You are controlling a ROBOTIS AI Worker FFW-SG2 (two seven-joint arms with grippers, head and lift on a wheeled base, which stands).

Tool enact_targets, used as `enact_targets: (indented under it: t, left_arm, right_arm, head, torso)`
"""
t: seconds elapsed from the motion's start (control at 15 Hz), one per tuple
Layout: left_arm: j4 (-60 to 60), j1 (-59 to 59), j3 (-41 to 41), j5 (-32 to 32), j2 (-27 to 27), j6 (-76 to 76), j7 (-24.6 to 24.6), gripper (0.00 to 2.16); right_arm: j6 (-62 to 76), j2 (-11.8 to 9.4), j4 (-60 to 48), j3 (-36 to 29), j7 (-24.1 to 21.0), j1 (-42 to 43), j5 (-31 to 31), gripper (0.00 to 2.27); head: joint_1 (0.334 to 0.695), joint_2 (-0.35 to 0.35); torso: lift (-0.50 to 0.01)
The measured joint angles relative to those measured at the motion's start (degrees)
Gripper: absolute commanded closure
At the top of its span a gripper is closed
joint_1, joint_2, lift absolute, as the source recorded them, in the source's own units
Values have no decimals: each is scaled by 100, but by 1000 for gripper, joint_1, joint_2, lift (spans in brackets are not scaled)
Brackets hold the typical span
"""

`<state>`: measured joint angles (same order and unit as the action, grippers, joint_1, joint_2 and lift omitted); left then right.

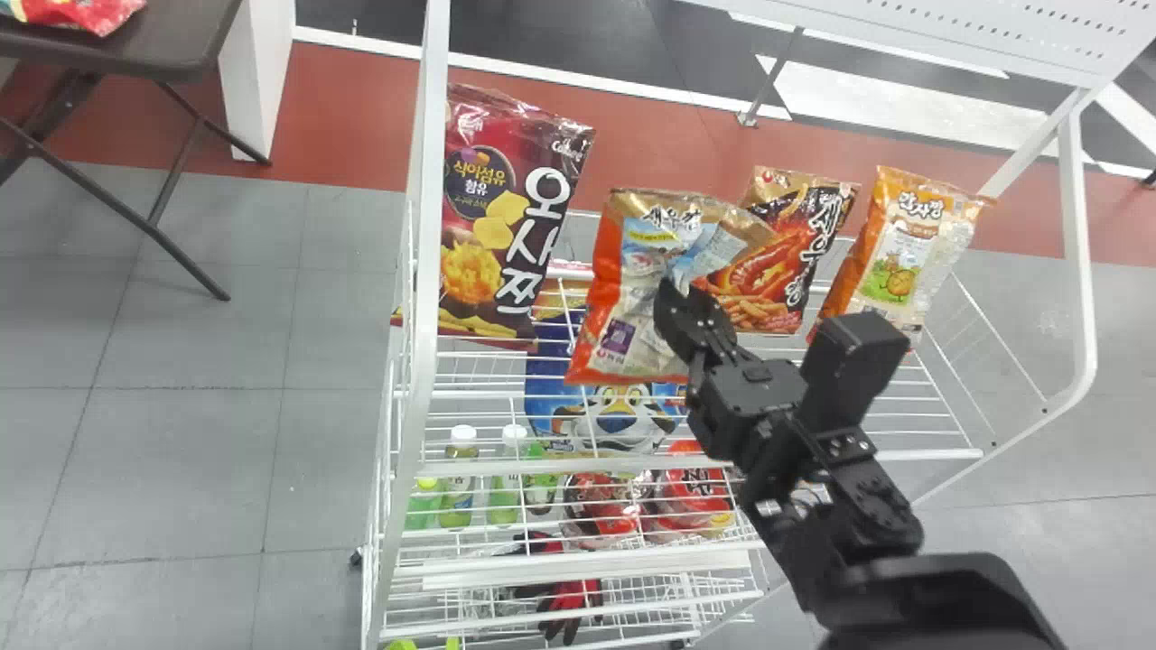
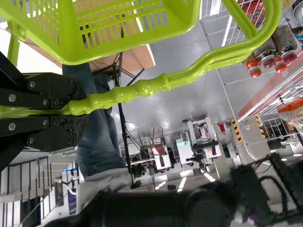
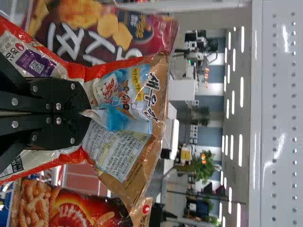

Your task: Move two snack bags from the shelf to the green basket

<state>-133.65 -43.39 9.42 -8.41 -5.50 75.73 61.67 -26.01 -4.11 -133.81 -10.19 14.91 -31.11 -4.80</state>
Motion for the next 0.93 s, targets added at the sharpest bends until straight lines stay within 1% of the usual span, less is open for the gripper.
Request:
enact_targets:
  t: [0.13, 0.27, 0.47, 0.73, 0.93]
  left_arm:
    - [5, 55, -29, -1, 26, 11, -9, 2051]
    - [20, 102, -30, -2, 41, 17, -24, 2054]
    - [28, 128, -35, -3, 61, 18, -35, 2051]
    - [39, 131, -36, -3, 76, 3, -43, 2054]
    - [41, 137, -36, -3, 83, 0, -35, 2051]
  right_arm:
    - [-1166, -15, -866, -83, 300, -485, -151, 2246]
    - [-2282, -20, -1473, -235, 557, -850, -401, 2246]
    - [-4172, -28, -2092, -469, 672, -1173, -719, 2246]
    - [-5894, -152, -2233, -664, 831, -1290, -928, 2246]
    - [-6348, -224, -2083, -478, 798, -1343, -1062, 2246]
  head:
    - [695, -350]
    - [695, -350]
    - [695, -350]
    - [695, -350]
    - [695, -350]
  torso:
    - [-16]
    - [-16]
    - [-16]
    - [-16]
    - [-16]
